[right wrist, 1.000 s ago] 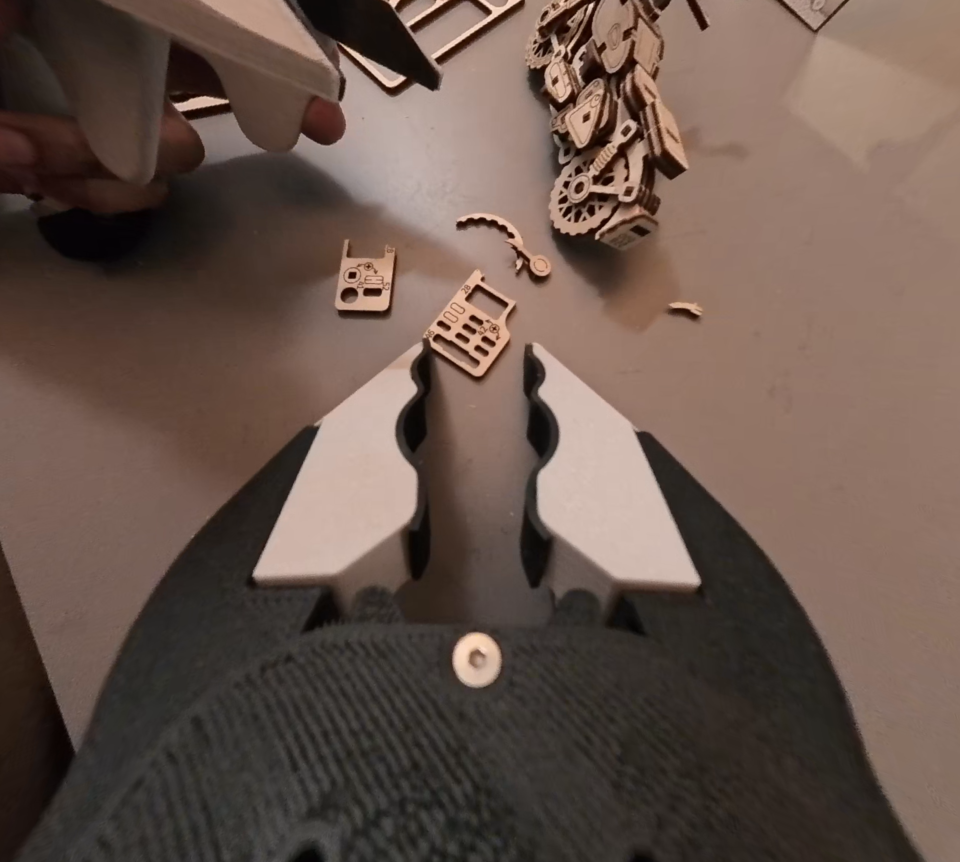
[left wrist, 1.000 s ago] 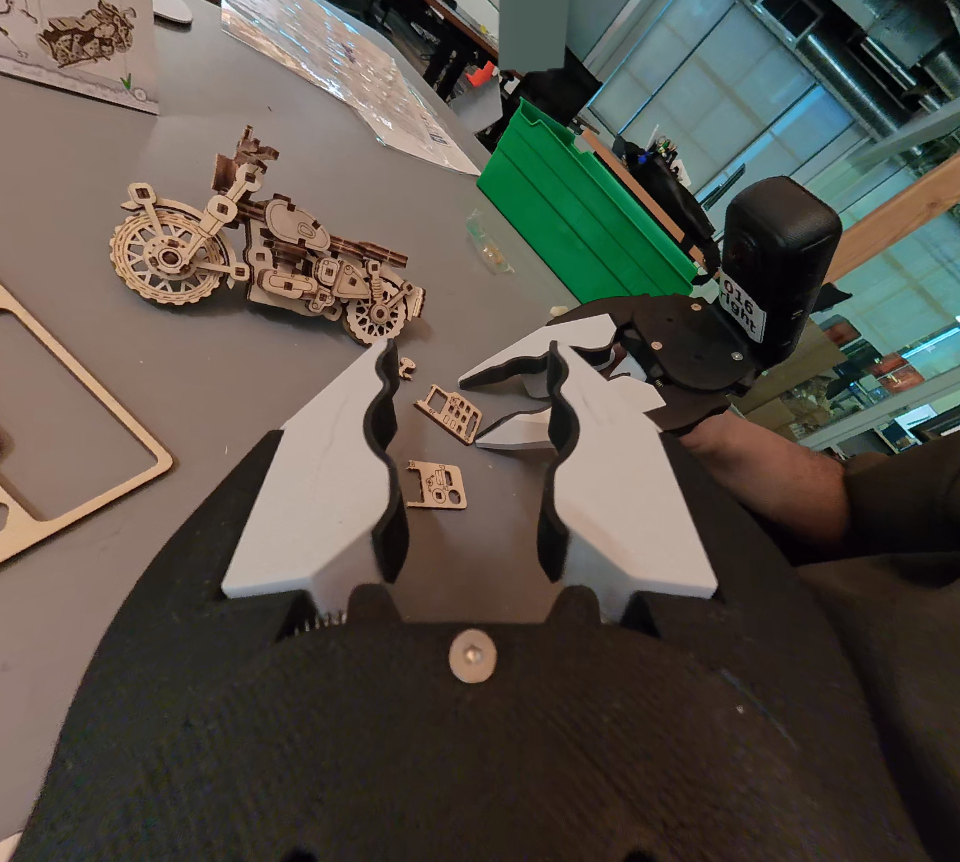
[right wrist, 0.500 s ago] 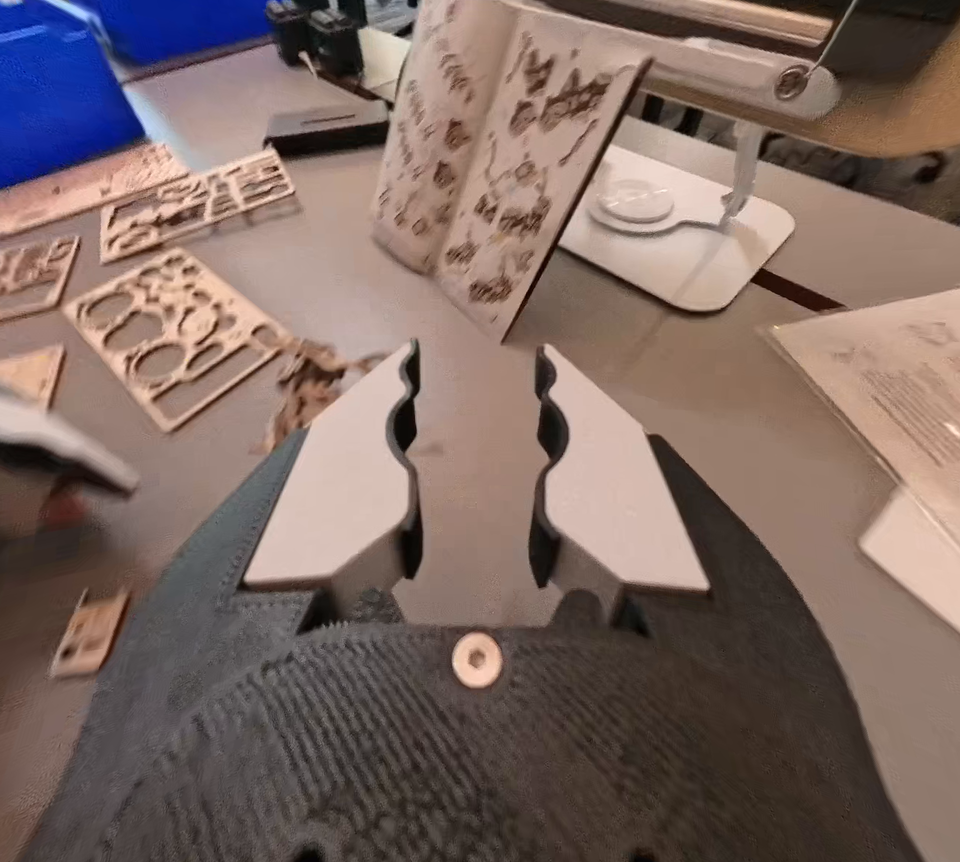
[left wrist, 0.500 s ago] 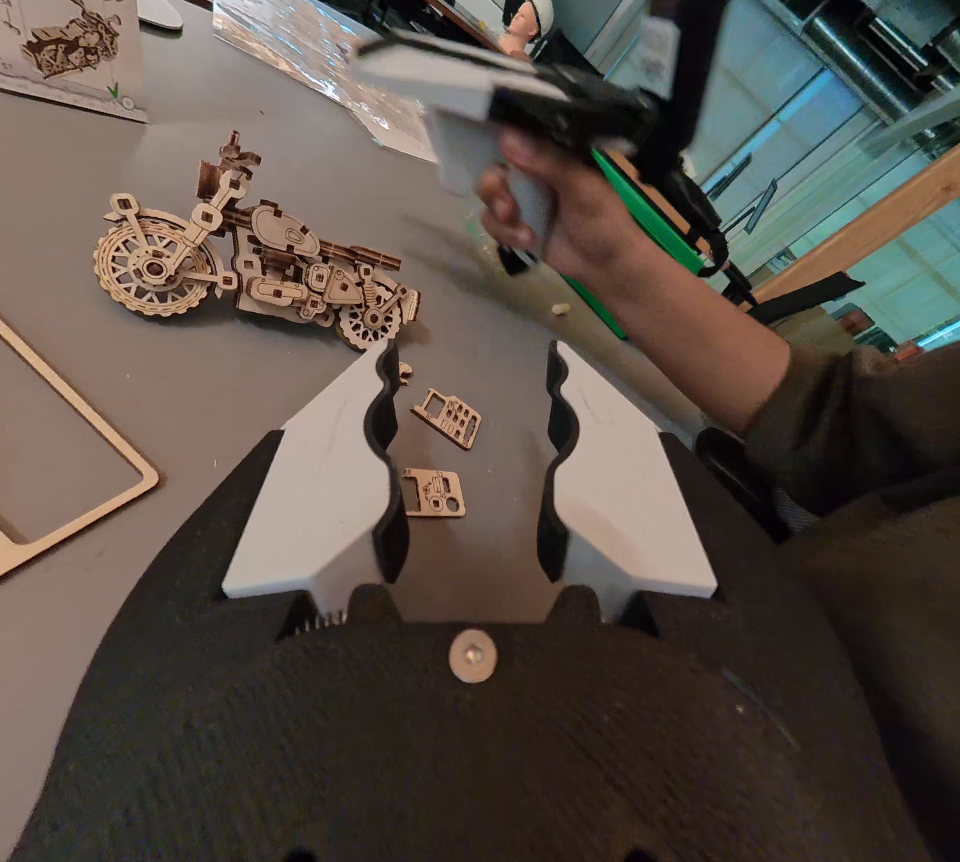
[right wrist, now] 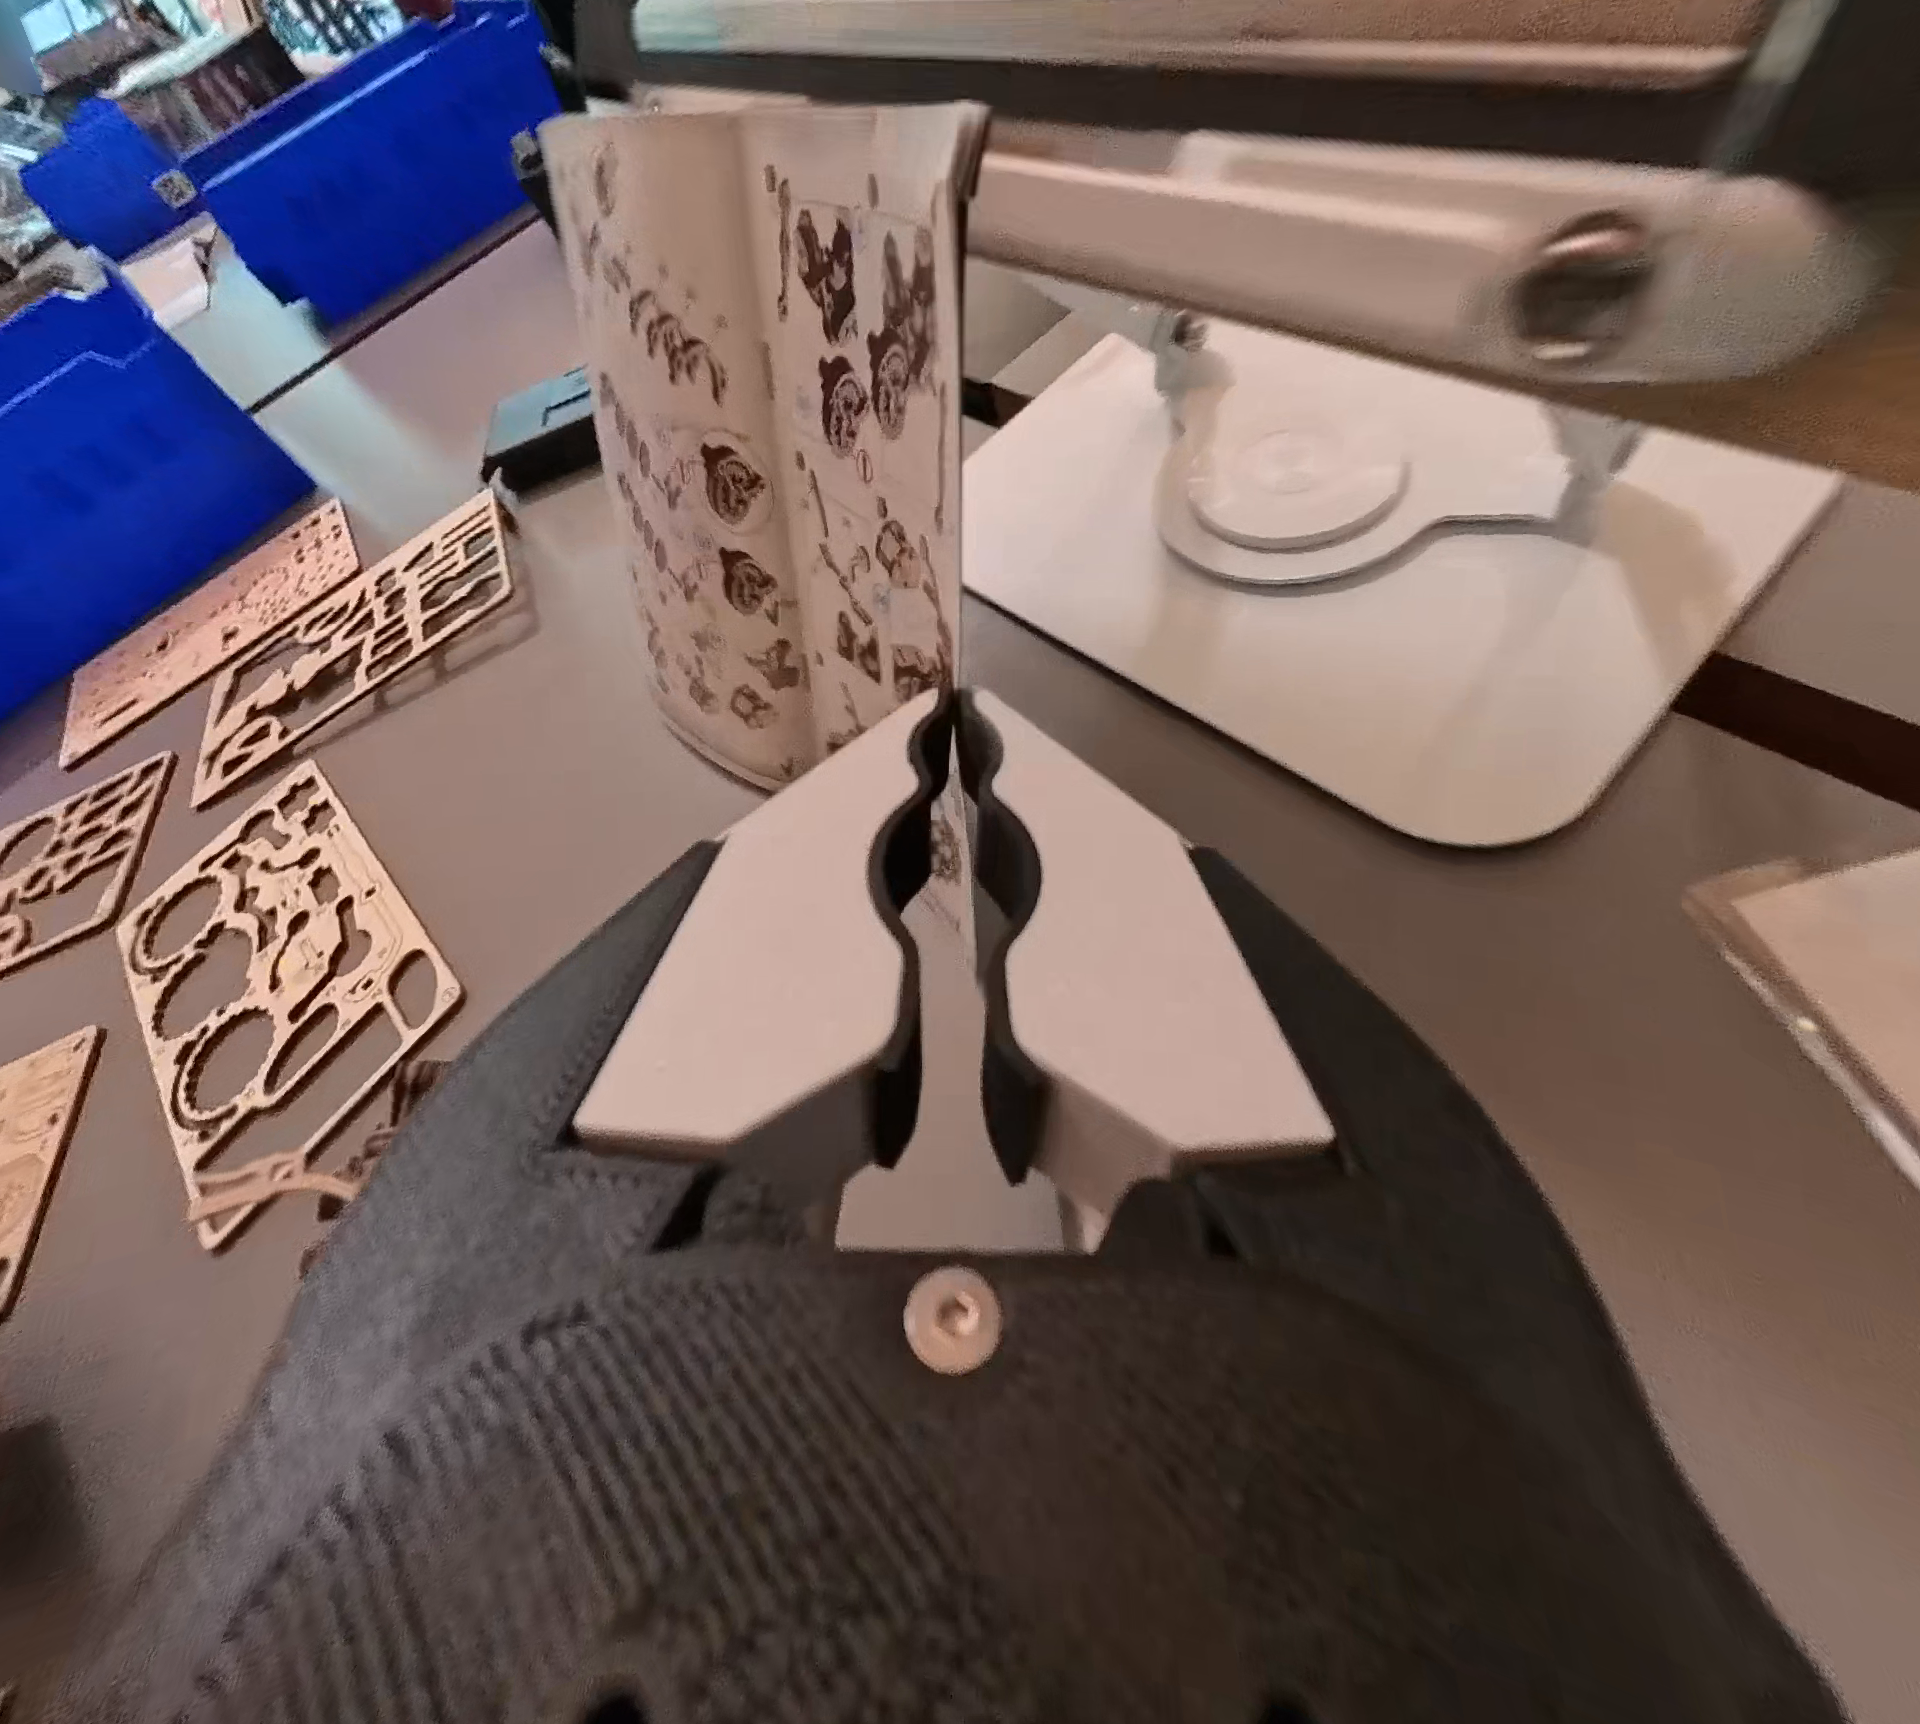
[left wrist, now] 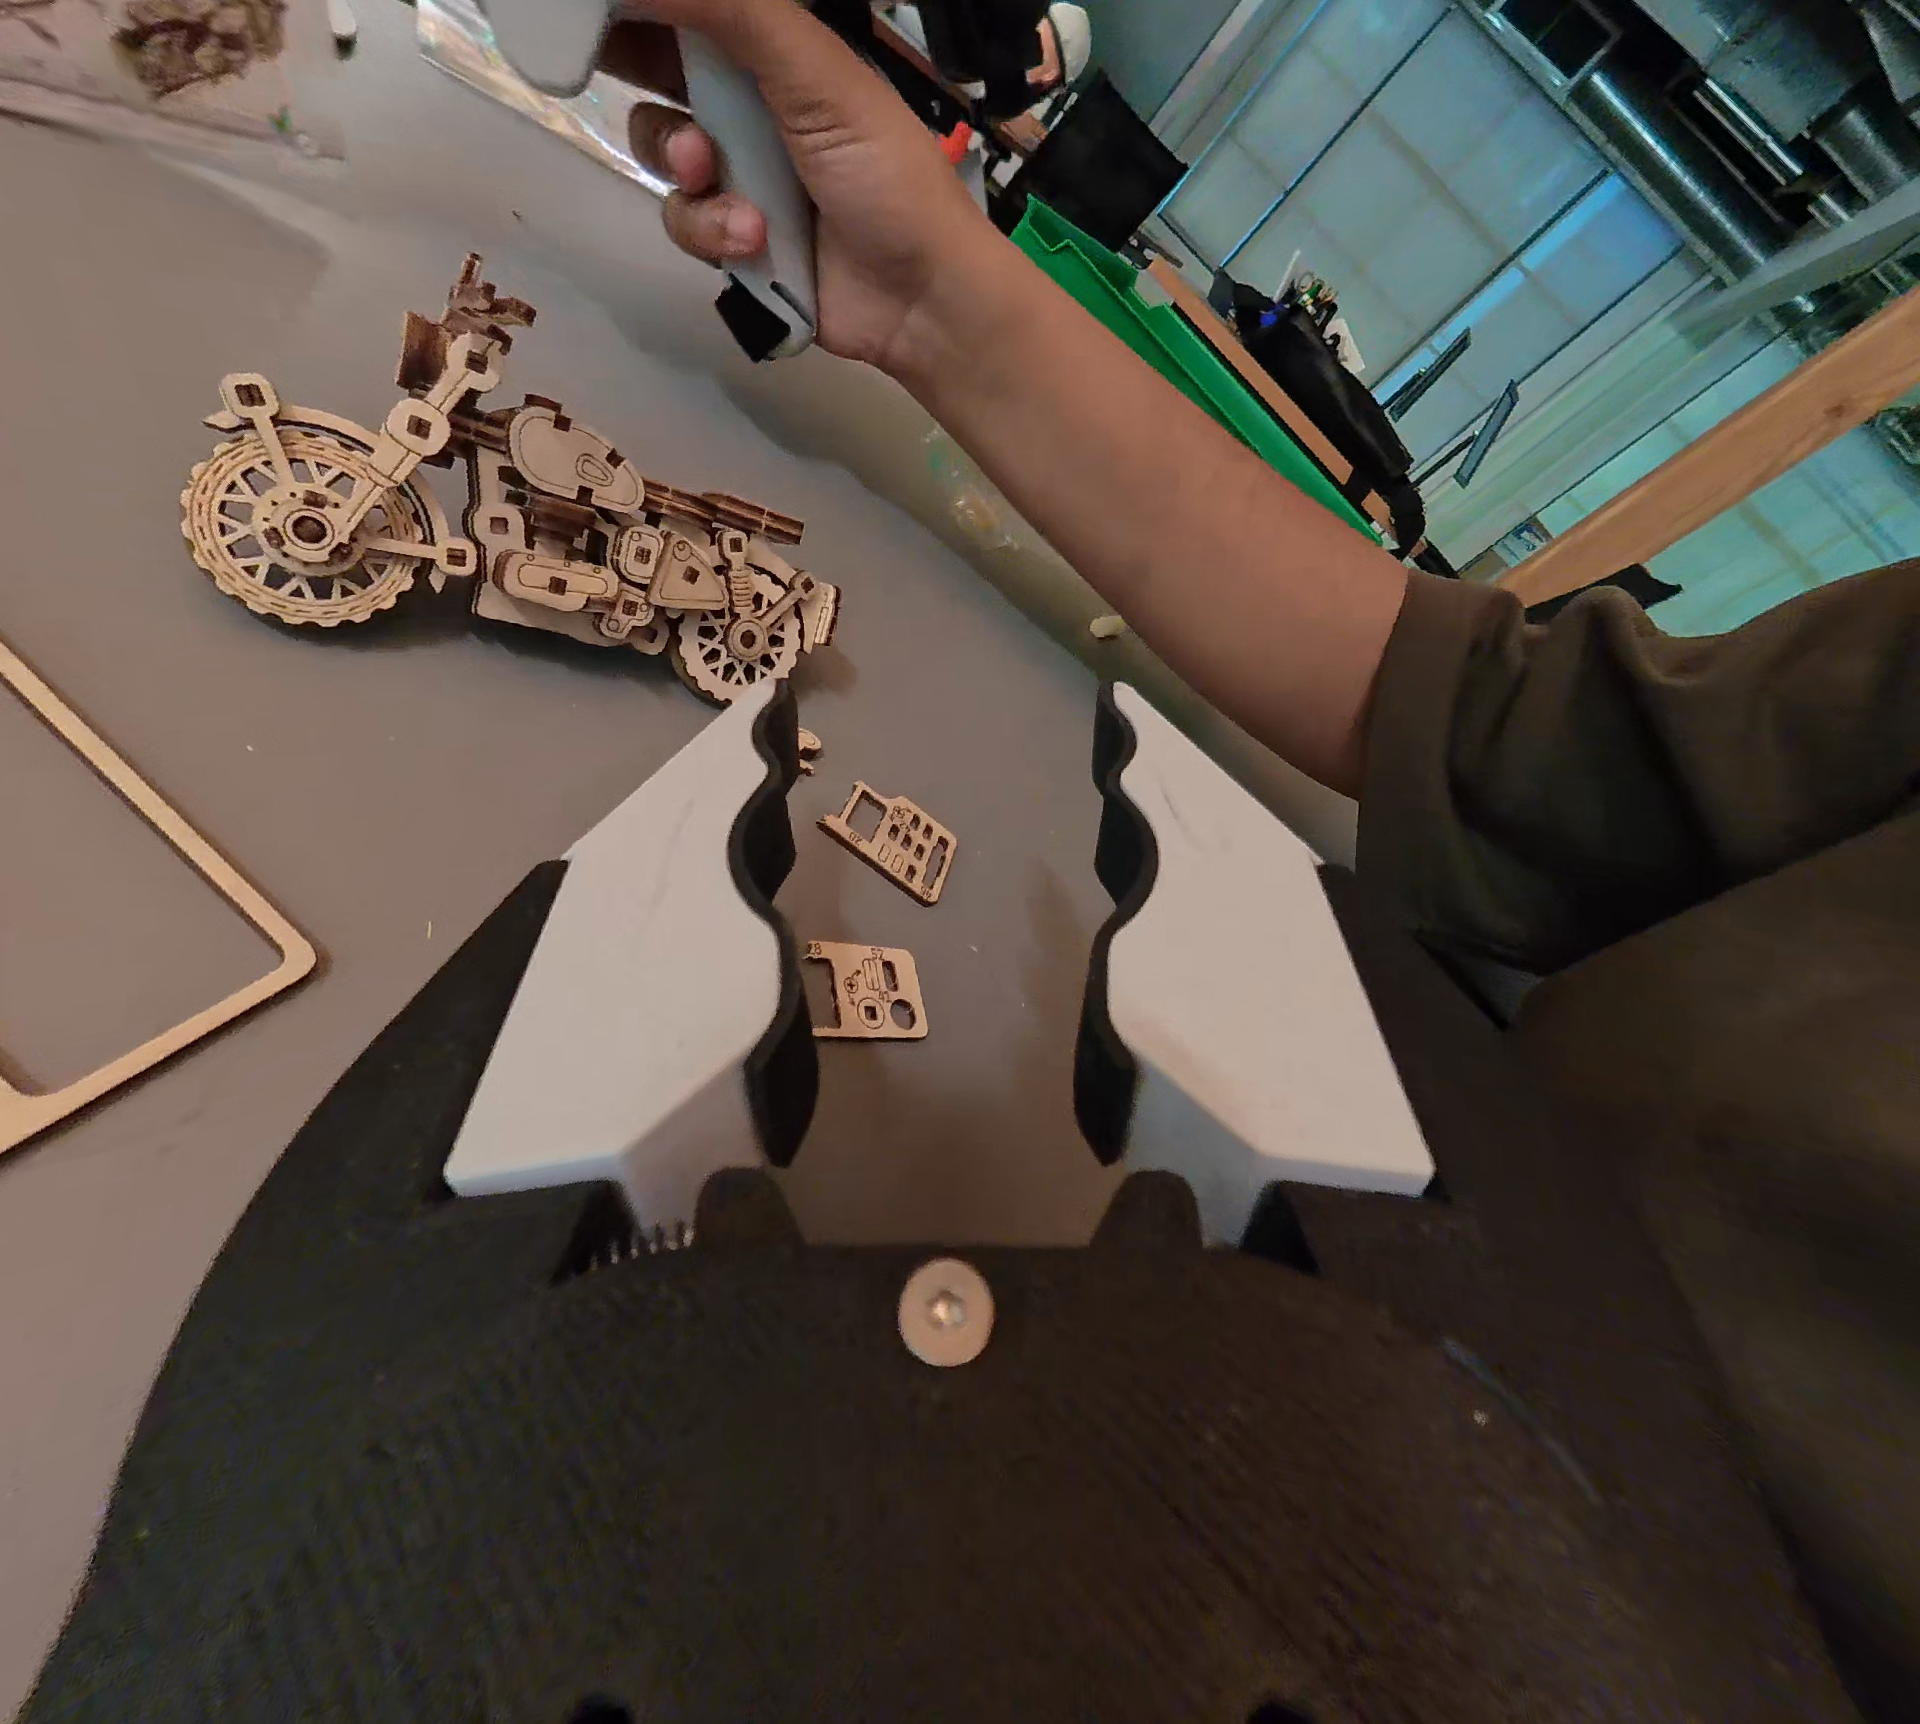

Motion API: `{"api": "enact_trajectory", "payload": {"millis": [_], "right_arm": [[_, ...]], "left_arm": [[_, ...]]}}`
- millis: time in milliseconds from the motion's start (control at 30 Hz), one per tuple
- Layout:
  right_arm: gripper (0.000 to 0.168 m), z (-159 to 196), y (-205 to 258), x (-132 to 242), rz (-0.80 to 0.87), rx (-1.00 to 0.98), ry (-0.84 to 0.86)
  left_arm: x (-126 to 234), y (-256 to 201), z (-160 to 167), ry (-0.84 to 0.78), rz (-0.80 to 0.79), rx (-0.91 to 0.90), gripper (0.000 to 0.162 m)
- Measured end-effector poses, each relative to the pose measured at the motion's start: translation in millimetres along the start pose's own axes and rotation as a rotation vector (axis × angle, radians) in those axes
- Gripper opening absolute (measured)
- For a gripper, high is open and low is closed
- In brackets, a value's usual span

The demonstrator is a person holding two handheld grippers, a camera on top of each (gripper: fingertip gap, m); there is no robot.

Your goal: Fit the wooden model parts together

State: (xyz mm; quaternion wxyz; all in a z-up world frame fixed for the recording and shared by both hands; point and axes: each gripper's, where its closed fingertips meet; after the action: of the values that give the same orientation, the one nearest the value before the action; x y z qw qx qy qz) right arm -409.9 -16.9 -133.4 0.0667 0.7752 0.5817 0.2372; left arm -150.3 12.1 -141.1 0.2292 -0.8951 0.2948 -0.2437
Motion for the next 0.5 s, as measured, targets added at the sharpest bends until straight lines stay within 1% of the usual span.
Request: {"api": "enact_trajectory", "payload": {"millis": [167, 333, 500], "right_arm": [[0.000, -2.1, -18.6, 25.4, 0.005, -0.060, -0.042], [0.003, 5.1, -23.1, 29.9, -0.002, -0.095, -0.072], [0.000, 5.8, -14.1, 29.4, -0.057, -0.112, -0.054]], "left_arm": [[0.2, -2.0, 1.0, -0.001, -0.003, -0.020, 0.055], [-1.0, -3.9, 3.0, 0.007, -0.010, -0.044, 0.055], [-1.2, -2.1, 2.4, 0.009, -0.007, -0.022, 0.055]]}}
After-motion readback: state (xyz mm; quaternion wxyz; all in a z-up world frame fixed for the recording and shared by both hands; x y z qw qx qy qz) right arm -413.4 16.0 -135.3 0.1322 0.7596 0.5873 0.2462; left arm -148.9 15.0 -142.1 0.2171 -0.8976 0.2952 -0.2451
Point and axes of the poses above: each gripper's, where its closed fingertips meet, x back along the fingers, z out of its underside, y = z × x across the jaws, and after that the axes turned 15 degrees about -z, right-handed
